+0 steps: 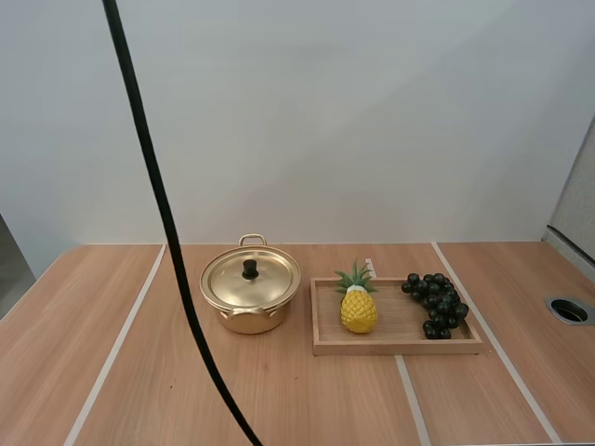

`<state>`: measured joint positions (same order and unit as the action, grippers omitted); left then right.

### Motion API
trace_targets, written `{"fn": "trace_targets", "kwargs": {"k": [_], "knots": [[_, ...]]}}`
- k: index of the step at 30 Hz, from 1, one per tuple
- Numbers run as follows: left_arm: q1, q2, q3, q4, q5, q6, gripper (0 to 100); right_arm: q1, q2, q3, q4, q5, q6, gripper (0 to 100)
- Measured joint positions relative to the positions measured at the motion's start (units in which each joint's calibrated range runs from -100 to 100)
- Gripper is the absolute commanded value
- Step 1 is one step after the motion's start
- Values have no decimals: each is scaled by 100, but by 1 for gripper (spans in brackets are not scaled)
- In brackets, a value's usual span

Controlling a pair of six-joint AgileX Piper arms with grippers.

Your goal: Open the pot, put the grape inside, and close it

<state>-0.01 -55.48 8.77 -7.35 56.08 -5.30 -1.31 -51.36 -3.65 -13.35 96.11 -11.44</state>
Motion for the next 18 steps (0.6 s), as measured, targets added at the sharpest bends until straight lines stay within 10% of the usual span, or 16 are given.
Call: {"fn": "trace_targets", "kwargs": {"k": [18], "knots": [[0,2113,-757,70,3183,-20,0,0,1637,364,-233,389,149,0]]}}
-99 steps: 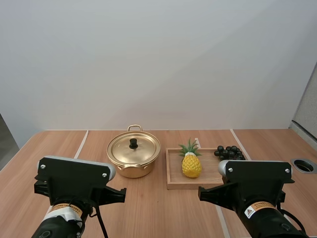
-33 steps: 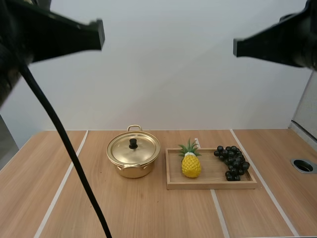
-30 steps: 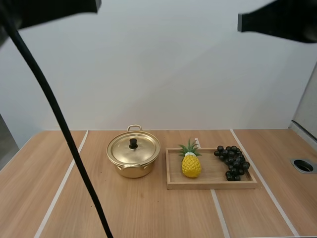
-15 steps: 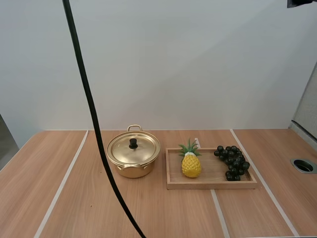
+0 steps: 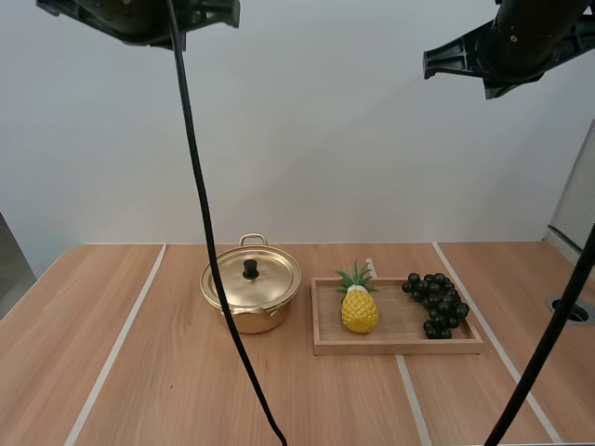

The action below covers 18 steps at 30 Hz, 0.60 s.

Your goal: Open the pot, put the grape inside, and close it

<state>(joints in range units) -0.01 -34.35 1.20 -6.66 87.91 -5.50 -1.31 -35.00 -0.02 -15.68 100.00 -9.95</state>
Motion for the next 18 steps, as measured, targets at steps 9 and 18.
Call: {"fn": "trace_targets", "kwargs": {"k": [9,18], "knots": [[0,565,0,-24,432,24,0,0,55,1351,-14,0,77,0],[0,935,0,-255,1099,395,0,0,55,2343,-175,0,429,0]]}}
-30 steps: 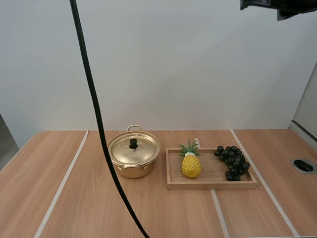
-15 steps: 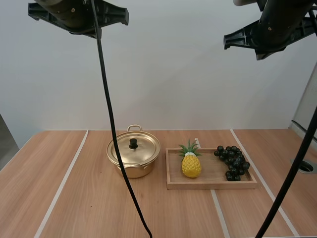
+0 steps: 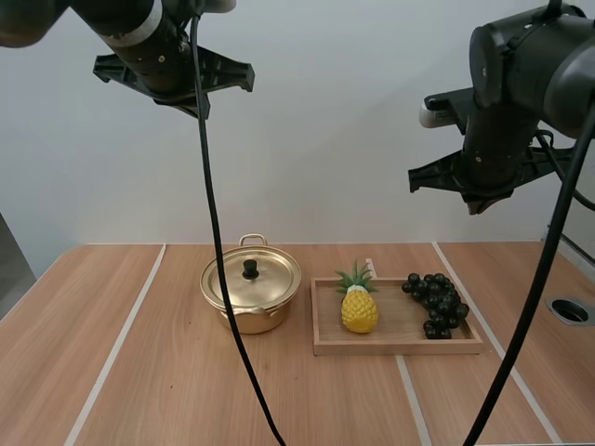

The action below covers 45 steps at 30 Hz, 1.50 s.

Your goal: Open the pot, put the grape inside, and close it

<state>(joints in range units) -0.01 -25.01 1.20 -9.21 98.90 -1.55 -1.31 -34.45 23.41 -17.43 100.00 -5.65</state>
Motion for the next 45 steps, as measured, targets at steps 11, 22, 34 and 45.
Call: {"fn": "trace_targets", "kwargs": {"k": [11,22,34,45], "knots": [[0,280,0,0,13,-17,10,0,0,94,-180,0,142,0],[-10,351,0,-176,34,128,100,0,0,94,-754,0,152,100],[-25,390,0,-276,94,450,100,0,0,94,-650,0,34,100],[-25,814,1360,-580,58,920,100,0,0,94,-538,0,34,100]]}}
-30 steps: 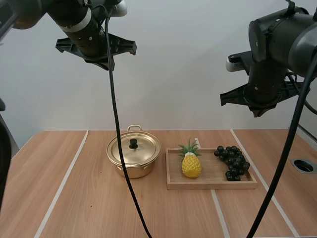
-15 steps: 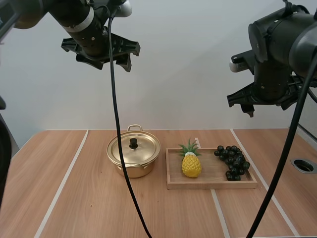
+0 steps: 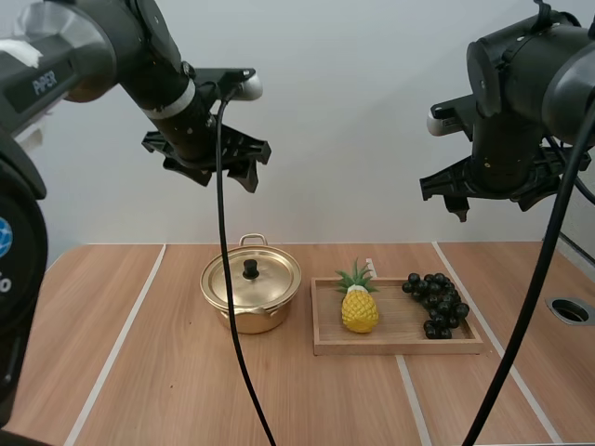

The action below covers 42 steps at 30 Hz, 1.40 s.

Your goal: Open the pot, put the grape inside, and close it

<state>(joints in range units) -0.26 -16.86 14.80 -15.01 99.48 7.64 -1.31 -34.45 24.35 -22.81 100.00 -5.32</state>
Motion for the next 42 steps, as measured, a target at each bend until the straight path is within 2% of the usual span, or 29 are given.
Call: {"fn": "trace_targets", "kwargs": {"k": [14,25,33,42], "knots": [[0,130,1601,-14,-2530,499,100,0,0,0,9,0,0,100],[0,625,1799,-373,-3034,1009,100,0,0,0,9,0,0,100],[0,957,1799,-909,-3068,1564,100,0,0,0,9,0,0,100],[0,1353,1811,-946,-3459,1670,100,0,0,0,9,0,0,100]]}}
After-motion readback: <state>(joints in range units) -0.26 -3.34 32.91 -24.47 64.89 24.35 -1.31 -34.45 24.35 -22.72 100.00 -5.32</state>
